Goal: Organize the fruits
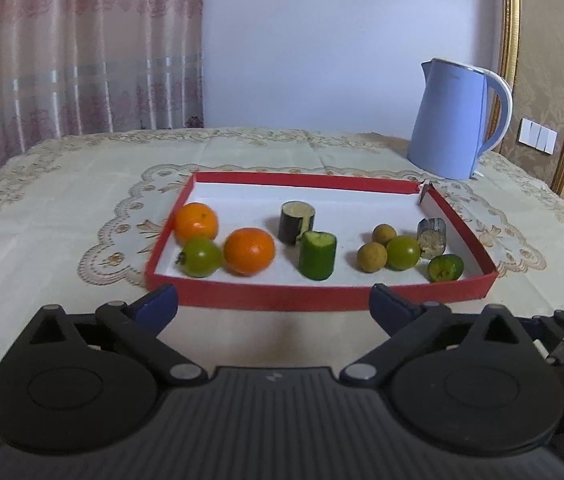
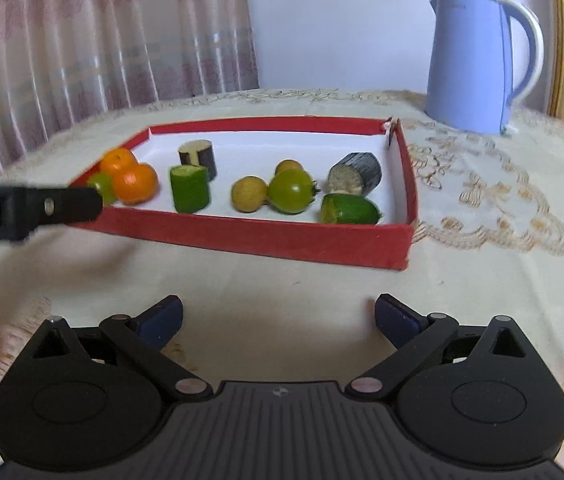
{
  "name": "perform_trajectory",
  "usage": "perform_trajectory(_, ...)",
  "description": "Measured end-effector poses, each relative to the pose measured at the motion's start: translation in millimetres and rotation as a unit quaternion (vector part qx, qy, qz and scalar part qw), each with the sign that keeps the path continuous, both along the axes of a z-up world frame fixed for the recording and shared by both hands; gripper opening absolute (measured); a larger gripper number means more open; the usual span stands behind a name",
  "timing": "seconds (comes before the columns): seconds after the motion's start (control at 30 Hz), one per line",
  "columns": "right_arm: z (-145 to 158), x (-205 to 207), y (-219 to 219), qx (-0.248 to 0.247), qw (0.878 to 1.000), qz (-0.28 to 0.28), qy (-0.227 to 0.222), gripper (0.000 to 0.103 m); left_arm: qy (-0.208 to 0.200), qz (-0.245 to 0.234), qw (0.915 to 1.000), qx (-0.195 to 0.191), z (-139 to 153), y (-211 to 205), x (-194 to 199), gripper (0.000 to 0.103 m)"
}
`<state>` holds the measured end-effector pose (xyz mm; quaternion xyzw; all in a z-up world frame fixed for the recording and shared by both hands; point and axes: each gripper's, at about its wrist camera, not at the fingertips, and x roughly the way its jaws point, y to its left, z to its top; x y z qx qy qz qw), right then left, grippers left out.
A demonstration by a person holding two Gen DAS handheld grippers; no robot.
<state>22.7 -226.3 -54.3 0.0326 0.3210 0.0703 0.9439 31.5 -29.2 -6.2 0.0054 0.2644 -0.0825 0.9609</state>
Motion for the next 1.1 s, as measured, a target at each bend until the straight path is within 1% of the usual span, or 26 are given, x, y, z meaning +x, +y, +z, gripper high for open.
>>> perform_trajectory(0.07,3.8,-4.1,7.2,-0.012,1.0,-0.007,-0.011,0.103,-0.006,0.003,1.0,0.006,0.2,0.5,-6.3,0.103)
perform_trajectory(0.17,10.6,-4.6,19.8,-0.061,0.998,-0.031,-0.014,0.103,-0.011,0.002,0.9999,0.007,1.8,2.0,-15.0,0.103)
perform_trajectory(0.23,14.4,-4.4,24.7,-0.077,0.996,-0.042,-0.018,0.103,-0.013,0.001,0.9999,0.004,2.8,2.9,-17.7,0.103)
perform_trajectory(0.4,24.1,-6.1,20.6,-0.062,0.994,-0.089,-0.02,0.103,-0.027,0.021,0.999,0.027,3.7,1.2,-23.2,0.103)
perform_trajectory(0.5,30.0,-6.6,18.2,-0.058,0.991,-0.117,-0.026,0.103,-0.023,0.024,0.999,0.03,3.0,1.1,-22.3,0.103)
perform_trajectory(0.67,33.5,-5.8,15.3,-0.035,0.989,-0.143,-0.031,0.103,-0.014,0.024,0.999,0.035,0.2,-0.2,-20.6,0.103)
perform_trajectory(0.9,35.0,-4.8,19.8,-0.037,0.986,-0.16,-0.038,0.103,-0.003,0.02,0.9993,0.031,-0.1,-1.0,-20.2,0.103)
perform_trajectory(1.0,34.0,-3.6,20.5,-0.038,0.985,-0.164,-0.032,0.103,-0.005,0.028,0.9989,0.036,1.4,-0.7,-20.5,0.103)
perform_trajectory(1.1,33.0,-4.4,22.1,-0.038,0.985,-0.167,-0.034,0.103,-0.003,0.032,0.9991,0.028,2.8,1.6,-20.2,0.103)
